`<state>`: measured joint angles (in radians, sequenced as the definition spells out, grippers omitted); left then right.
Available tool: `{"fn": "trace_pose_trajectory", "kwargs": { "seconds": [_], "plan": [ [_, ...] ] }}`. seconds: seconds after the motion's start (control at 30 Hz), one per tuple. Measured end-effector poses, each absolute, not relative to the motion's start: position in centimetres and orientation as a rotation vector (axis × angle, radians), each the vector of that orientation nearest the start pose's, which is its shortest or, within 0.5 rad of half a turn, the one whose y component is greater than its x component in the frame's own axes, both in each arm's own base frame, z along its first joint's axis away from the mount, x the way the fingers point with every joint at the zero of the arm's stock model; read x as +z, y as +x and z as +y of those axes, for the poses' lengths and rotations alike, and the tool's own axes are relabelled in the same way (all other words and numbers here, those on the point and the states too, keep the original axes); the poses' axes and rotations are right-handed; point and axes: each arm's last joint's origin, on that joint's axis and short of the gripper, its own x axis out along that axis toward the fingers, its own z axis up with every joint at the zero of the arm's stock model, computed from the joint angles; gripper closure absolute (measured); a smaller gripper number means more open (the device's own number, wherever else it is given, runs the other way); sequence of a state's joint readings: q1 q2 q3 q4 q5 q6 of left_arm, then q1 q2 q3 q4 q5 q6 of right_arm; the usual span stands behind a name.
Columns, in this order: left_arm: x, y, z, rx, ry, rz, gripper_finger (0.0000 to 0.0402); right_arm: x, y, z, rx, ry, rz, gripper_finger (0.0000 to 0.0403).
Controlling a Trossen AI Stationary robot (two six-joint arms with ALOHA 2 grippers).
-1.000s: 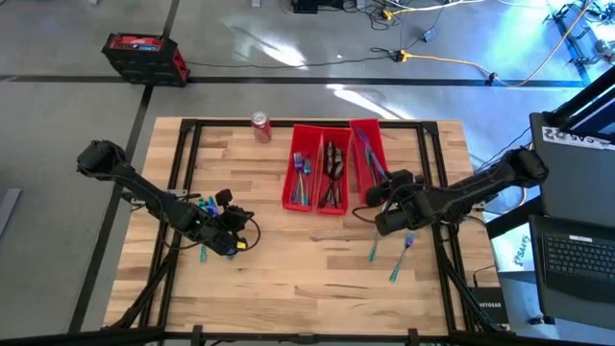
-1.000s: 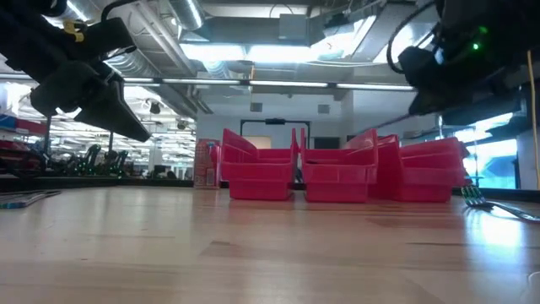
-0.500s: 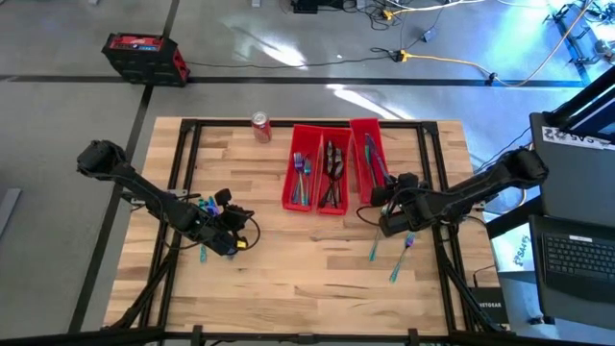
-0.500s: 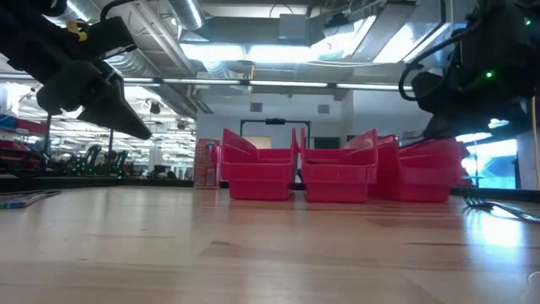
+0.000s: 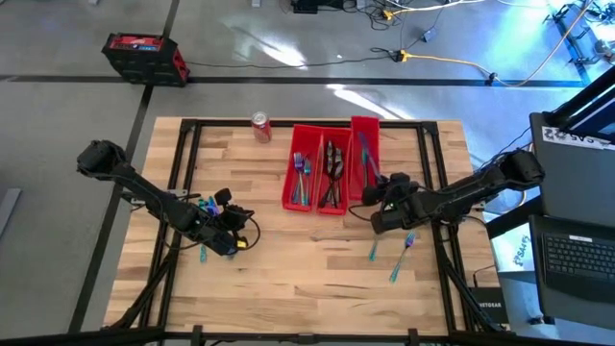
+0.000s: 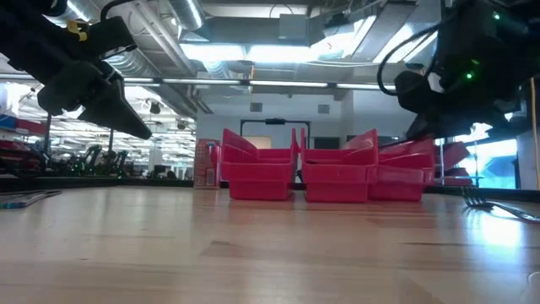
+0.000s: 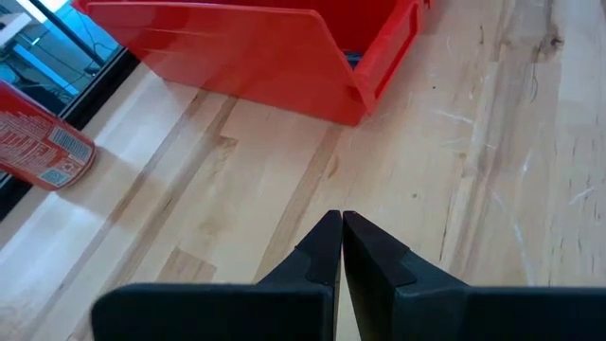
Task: Sort silverware
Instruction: Put the purple table knife into the right red bin
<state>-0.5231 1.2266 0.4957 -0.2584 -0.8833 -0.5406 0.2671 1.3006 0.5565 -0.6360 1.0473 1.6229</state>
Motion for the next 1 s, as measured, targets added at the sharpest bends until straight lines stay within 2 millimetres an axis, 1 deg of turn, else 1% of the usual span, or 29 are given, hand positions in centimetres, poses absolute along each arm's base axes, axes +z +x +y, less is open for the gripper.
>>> {"fn": "trace_pose_trajectory", "kwargs": {
  "seconds": [0.2,0.4,0.53,0.7,0.83,0.93,1.0],
  "plan": [
    [16.1,18.5,-8.1,0.504,0.157,0.638,0.0402,17.0,19.9,2.2,-1.214,0.554,0.331,0.0345],
    [16.1,18.5,-8.1,0.476,0.202,0.658,0.0402,18.3,20.7,1.7,-1.229,0.567,0.337,0.0346],
    [16.1,18.6,-8.2,0.489,0.137,0.639,0.0402,19.2,21.1,1.2,-1.245,0.554,0.356,0.0346],
    [16.0,18.6,-8.5,0.431,0.04,0.665,0.0402,20.8,22.1,-0.2,-1.244,0.595,0.455,0.0345],
    [16.0,18.5,-8.7,0.403,0.064,0.676,0.0402,21.8,22.7,-1.5,-1.303,0.6,0.567,0.0345],
    [16.0,18.5,-8.7,0.397,0.079,0.679,0.0402,22.4,23.7,-2.6,-1.335,0.627,0.618,0.0345],
    [16.0,18.5,-8.8,0.387,0.088,0.677,0.0402,22.4,24.5,-3.2,-1.348,0.642,0.667,0.0345]
  ]
}}
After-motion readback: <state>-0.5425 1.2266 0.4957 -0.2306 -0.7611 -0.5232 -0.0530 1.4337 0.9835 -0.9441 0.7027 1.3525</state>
